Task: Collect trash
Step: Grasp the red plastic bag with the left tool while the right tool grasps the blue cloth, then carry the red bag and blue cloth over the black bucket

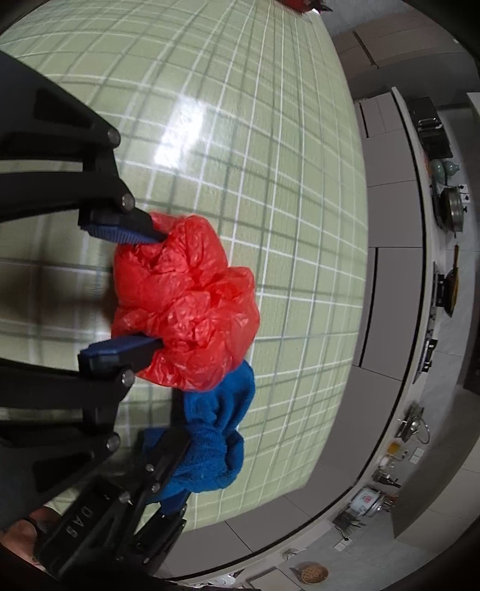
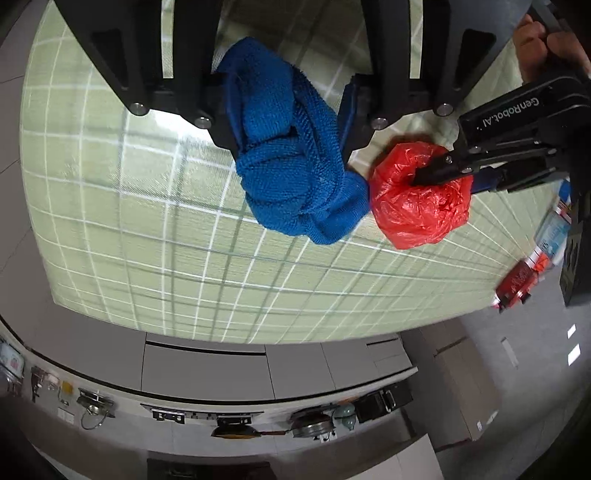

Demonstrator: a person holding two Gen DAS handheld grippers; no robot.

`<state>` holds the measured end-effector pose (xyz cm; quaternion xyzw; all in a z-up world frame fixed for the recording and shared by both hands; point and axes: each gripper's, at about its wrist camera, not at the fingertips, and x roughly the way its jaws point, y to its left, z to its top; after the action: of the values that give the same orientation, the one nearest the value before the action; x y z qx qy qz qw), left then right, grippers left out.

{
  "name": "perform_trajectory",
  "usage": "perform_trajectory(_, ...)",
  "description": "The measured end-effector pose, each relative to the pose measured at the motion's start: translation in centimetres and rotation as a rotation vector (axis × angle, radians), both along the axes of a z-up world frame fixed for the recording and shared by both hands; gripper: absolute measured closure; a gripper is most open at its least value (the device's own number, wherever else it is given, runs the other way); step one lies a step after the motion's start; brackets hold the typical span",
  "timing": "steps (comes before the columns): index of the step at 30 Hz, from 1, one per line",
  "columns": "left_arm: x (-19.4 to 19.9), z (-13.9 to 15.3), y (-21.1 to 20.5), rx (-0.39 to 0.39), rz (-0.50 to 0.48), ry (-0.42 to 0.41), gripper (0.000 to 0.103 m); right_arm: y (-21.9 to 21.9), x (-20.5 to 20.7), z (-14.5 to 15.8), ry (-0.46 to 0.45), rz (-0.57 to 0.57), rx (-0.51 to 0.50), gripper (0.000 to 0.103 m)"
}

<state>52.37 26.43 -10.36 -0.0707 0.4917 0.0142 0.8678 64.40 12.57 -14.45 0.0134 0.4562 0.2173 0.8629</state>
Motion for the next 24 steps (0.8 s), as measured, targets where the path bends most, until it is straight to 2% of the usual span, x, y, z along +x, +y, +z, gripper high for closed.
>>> perform_trajectory(9,-6.0,3.8,-0.7,0.023,-0.036,-0.076,0.059,-3.0,-5.8,4.5,-0.046,-0.074,0.063,0.057)
perform_trajectory(14,-11.1,4.7,-1.2,0.014,-0.087,-0.117,0.059,-5.1,-12.1,6.5,-0.095,-0.161,0.056,0.057)
perform_trajectory(24,-19.0,5.1,-7.2,-0.034,-0.243,-0.111,0.059,-9.9,-26.6,7.1,-0.094,-0.338,0.026,0.057)
